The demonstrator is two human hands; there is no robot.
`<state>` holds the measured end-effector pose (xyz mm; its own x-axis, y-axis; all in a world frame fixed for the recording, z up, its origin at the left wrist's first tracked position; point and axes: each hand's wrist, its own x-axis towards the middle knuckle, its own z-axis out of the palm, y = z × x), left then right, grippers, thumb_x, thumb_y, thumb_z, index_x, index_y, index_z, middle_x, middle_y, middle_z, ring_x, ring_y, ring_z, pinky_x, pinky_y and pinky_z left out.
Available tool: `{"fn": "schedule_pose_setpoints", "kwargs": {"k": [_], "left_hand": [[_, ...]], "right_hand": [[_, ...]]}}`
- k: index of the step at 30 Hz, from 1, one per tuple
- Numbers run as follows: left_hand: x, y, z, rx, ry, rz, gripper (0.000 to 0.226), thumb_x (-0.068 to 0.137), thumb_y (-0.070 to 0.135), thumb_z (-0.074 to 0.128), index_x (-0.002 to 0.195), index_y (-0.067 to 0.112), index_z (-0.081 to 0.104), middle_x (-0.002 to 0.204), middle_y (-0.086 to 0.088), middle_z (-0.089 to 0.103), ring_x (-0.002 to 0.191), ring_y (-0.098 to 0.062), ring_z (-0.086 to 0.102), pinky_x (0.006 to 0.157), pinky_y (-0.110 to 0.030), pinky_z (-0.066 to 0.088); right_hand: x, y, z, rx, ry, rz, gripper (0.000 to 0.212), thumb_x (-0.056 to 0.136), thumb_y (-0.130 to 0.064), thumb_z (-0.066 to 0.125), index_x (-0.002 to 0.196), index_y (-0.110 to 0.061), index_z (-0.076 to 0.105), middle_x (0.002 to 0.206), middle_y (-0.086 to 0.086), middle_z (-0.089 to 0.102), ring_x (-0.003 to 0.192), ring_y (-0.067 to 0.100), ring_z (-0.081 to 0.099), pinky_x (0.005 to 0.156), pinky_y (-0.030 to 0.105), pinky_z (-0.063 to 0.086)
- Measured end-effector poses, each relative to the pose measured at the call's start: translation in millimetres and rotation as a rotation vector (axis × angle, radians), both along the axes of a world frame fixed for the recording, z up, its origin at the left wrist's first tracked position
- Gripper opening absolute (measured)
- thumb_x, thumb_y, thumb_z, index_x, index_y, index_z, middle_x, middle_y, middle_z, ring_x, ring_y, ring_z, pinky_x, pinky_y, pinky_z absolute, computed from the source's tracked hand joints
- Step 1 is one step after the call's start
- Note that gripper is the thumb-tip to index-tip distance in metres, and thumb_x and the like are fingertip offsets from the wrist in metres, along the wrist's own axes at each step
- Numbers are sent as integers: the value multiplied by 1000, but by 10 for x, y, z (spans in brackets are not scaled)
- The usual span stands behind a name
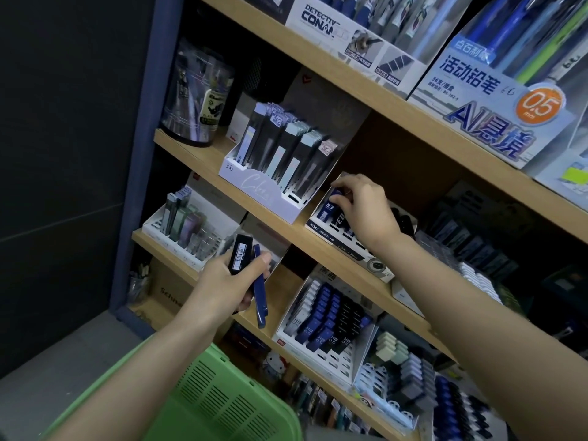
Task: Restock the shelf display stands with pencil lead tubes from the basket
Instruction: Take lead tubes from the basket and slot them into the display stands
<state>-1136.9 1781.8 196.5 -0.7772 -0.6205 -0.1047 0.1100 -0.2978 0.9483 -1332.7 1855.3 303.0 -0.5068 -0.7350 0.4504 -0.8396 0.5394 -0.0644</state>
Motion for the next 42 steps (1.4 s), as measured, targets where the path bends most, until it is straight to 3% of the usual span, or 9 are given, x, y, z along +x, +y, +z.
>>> {"fn": "schedule_pose_setpoints", "kwargs": {"k": [3, 5, 9, 13, 21, 25, 30, 36, 42], "left_hand": [[-11, -2, -3, -1, 9, -4, 32, 89, 31, 62, 77, 1, 63, 44, 6, 51, 40, -7, 41, 40, -16, 35], [-13, 1, -5, 7, 18, -8, 31, 90, 31, 61, 76, 3, 62, 44, 7, 54, 40, -5, 41, 40, -16, 35], [-16, 14, -8, 32, 34, -5, 28, 91, 29, 58, 78, 5, 62, 44, 9, 55, 39, -3, 42, 39, -14, 35], [-6, 9, -30, 13, 62, -54, 25, 92, 28, 55, 80, 7, 60, 44, 7, 49, 42, -5, 40, 40, -14, 35], [5, -30, -58, 122, 141, 29, 18, 92, 27, 54, 91, 13, 66, 51, 3, 49, 44, -7, 42, 44, -16, 38], [-6, -19, -92, 88, 101, 83, 20, 93, 24, 55, 85, 10, 66, 56, -2, 51, 46, -9, 44, 47, -19, 39], [-14, 38, -78, 124, 72, 90, 11, 93, 18, 58, 88, 12, 65, 54, 6, 62, 46, -9, 44, 42, -16, 40], [-22, 42, -75, 117, 71, 89, 17, 93, 18, 57, 96, 5, 67, 67, 1, 71, 45, -7, 44, 46, -18, 42], [-48, 59, -73, 158, 71, 81, 14, 93, 16, 58, 96, 4, 63, 77, -3, 74, 45, -6, 46, 44, -17, 43]], "right_hand": [[145, 23, -65, -43, 110, -41, 40, 93, -22, 58, 130, -11, 49, 132, 9, 43, 109, 20, 54, 81, 27, 49], [335, 24, -121, -119, 104, -24, 44, 92, -22, 59, 132, -10, 44, 133, 9, 41, 111, 20, 52, 87, 27, 48], [780, 65, -274, -59, -324, 110, 32, 93, -29, 57, 122, -16, 51, 113, -7, 52, 91, 3, 55, 80, 10, 44], [980, 101, -335, -13, -1088, 173, 35, 94, -13, 55, 128, -10, 51, 101, -6, 57, 81, 5, 61, 71, 13, 53], [1002, 193, -404, 65, -1222, 67, 36, 89, -19, 63, 122, -12, 52, 104, 2, 64, 84, 8, 66, 76, 22, 57], [1040, 226, -452, 18, -1219, 34, 27, 87, -17, 66, 111, -4, 61, 104, 14, 70, 75, 10, 68, 71, 21, 58], [977, 332, -360, -158, -1118, 40, 8, 90, -8, 60, 96, -12, 62, 84, 5, 69, 63, 5, 65, 62, 17, 55], [516, 538, -22, -327, -424, -42, 19, 89, -16, 63, 108, -18, 59, 83, -5, 64, 71, 3, 65, 68, 13, 53], [173, 491, 78, -247, -205, -85, 19, 95, -11, 54, 113, -10, 62, 87, 7, 66, 68, 11, 64, 55, 5, 47]]}}
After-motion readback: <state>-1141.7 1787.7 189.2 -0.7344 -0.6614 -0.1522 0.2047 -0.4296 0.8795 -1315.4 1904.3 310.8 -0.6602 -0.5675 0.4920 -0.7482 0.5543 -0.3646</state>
